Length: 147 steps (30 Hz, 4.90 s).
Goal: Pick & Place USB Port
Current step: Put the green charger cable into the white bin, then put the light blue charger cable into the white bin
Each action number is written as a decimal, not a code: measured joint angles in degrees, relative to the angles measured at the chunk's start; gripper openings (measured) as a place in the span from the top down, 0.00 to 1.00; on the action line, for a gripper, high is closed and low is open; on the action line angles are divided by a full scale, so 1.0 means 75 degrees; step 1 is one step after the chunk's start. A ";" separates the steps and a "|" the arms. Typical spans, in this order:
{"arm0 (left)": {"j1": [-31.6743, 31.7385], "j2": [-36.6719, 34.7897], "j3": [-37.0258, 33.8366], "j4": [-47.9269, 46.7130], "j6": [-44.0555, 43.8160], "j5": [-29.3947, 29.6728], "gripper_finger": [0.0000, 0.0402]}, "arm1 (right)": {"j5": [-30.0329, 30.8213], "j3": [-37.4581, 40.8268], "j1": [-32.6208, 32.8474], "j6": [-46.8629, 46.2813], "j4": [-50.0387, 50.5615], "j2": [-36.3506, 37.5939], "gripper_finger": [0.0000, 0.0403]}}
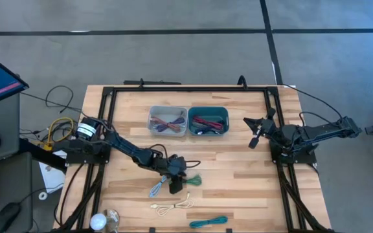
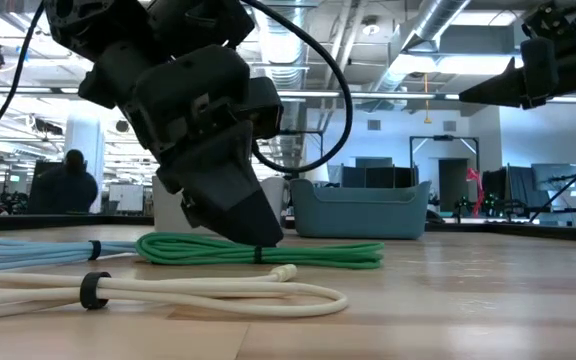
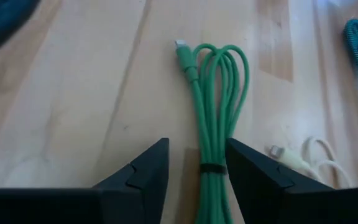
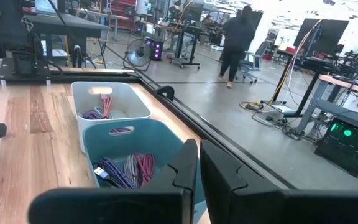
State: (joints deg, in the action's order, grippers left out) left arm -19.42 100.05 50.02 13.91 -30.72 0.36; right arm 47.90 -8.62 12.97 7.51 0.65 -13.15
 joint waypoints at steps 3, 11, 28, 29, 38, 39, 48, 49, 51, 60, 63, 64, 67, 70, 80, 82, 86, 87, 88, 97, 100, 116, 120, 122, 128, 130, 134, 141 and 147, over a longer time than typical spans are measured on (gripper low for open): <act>0.0000 0.0006 0.0000 0.0009 -0.0192 -0.0302 0.61 | 0.0000 0.0000 0.0000 0.0000 0.0002 0.0000 0.97; -0.0035 0.0015 -0.0003 0.0009 -0.0237 -0.0399 0.60 | 0.0000 0.0000 0.0000 0.0000 0.0002 0.0000 0.97; -0.0052 0.0448 -0.0009 0.0263 -0.0203 0.0046 0.60 | -0.0006 0.0000 0.0003 -0.0003 -0.0040 0.0007 0.97; -0.0052 0.0452 -0.0009 0.0270 -0.0169 0.0065 0.60 | -0.0006 0.0000 0.0003 -0.0002 -0.0042 0.0009 0.97; -0.0028 0.0469 -0.0029 0.0312 -0.0149 0.0189 0.76 | -0.0006 0.0000 0.0003 -0.0003 -0.0042 0.0007 0.97; -0.0021 0.0474 -0.0032 0.0312 -0.0152 0.0229 0.79 | -0.0006 0.0000 0.0003 -0.0003 -0.0042 0.0008 0.97; -0.0023 0.0480 -0.0047 0.0538 0.0109 0.0349 0.96 | -0.0006 0.0000 0.0003 -0.0003 -0.0045 0.0007 0.97; -0.0023 0.0466 -0.0048 0.0634 0.0236 0.0350 0.96 | -0.0006 0.0000 0.0003 -0.0003 -0.0045 0.0009 0.97; -0.0022 0.0448 -0.0054 0.0785 0.0490 0.0357 0.97 | -0.0006 0.0000 0.0003 -0.0003 -0.0045 0.0007 0.97; 0.0221 -0.0575 -0.0063 0.0675 0.1773 0.0494 0.98 | -0.0006 -0.0003 0.0006 -0.0003 -0.0065 0.0012 0.97; 0.0343 -0.1125 -0.0064 0.0169 0.2232 0.0612 0.98 | -0.0006 -0.0003 0.0005 -0.0003 -0.0063 0.0012 0.97; 0.0392 -0.1330 -0.0064 -0.0044 0.2419 0.0778 0.98 | -0.0006 -0.0003 0.0008 -0.0003 -0.0062 0.0012 0.97; 0.0547 -0.2007 -0.0061 -0.0641 0.2979 0.1318 0.98 | -0.0006 -0.0003 0.0009 -0.0003 -0.0062 0.0012 0.97; 0.0714 -0.2589 -0.0061 -0.1171 0.3489 0.1835 0.98 | -0.0006 -0.0003 0.0009 -0.0003 -0.0059 0.0012 0.97; 0.2096 -0.3657 -0.0052 -0.2011 0.4665 0.2416 0.98 | -0.0003 -0.0003 0.0003 -0.0003 -0.0042 0.0012 0.97; 0.2450 -0.3674 -0.0052 -0.2237 0.4665 0.2431 0.98 | -0.0003 -0.0003 0.0003 -0.0001 -0.0033 0.0012 0.97; 0.3082 -0.3672 -0.0053 -0.2565 0.4659 0.2413 0.98 | 0.0000 -0.0003 0.0003 0.0000 -0.0033 0.0012 0.97; 0.3211 -0.3672 -0.0071 -0.2587 0.4656 0.2416 0.98 | 0.0000 -0.0003 0.0006 0.0000 -0.0033 0.0012 0.97; 0.3341 -0.3672 -0.0125 -0.2550 0.4651 0.2416 0.98 | 0.0000 -0.0003 0.0003 0.0000 -0.0036 0.0012 0.97; 0.4225 -0.3672 -0.0904 -0.2574 0.4039 0.2271 0.98 | 0.0003 -0.0003 0.0003 0.0000 -0.0033 0.0012 0.97; 0.4320 -0.3672 -0.1133 -0.2520 0.3858 0.2265 0.98 | 0.0003 -0.0003 0.0003 0.0003 -0.0036 0.0012 0.97; 0.4342 -0.3675 -0.1923 -0.1449 0.3670 0.2093 0.95 | 0.0006 -0.0003 0.0003 0.0000 -0.0036 0.0012 0.97; 0.4397 -0.3675 -0.2068 -0.1428 0.3383 0.2103 0.87 | 0.0006 -0.0003 0.0003 0.0002 -0.0036 0.0012 0.97; 0.4450 -0.3675 -0.2099 -0.1306 0.3249 0.2113 0.84 | 0.0006 -0.0003 0.0003 0.0001 -0.0036 0.0012 0.97; 0.4622 -0.3675 -0.2113 -0.0719 0.3243 0.2122 0.80 | 0.0006 -0.0003 0.0004 0.0001 -0.0036 0.0012 0.97; 0.4631 -0.3675 -0.2113 -0.0344 0.3261 0.2116 0.80 | 0.0006 -0.0003 0.0003 0.0000 -0.0036 0.0012 0.97; 0.4570 -0.3834 -0.2113 0.0090 0.3725 0.1327 0.80 | 0.0006 -0.0003 0.0003 0.0000 -0.0036 0.0012 0.97; 0.3907 -0.4402 -0.2113 -0.0042 0.3731 0.1122 0.84 | 0.0006 -0.0003 0.0003 0.0003 -0.0036 0.0012 0.97; 0.2779 -0.5093 -0.2113 -0.0662 0.3098 0.1668 0.89 | 0.0009 -0.0003 0.0003 0.0000 -0.0036 0.0012 0.97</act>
State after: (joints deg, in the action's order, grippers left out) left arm 1.43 61.85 34.17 8.95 -7.48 12.87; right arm 47.97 -8.64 12.99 7.51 0.38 -13.06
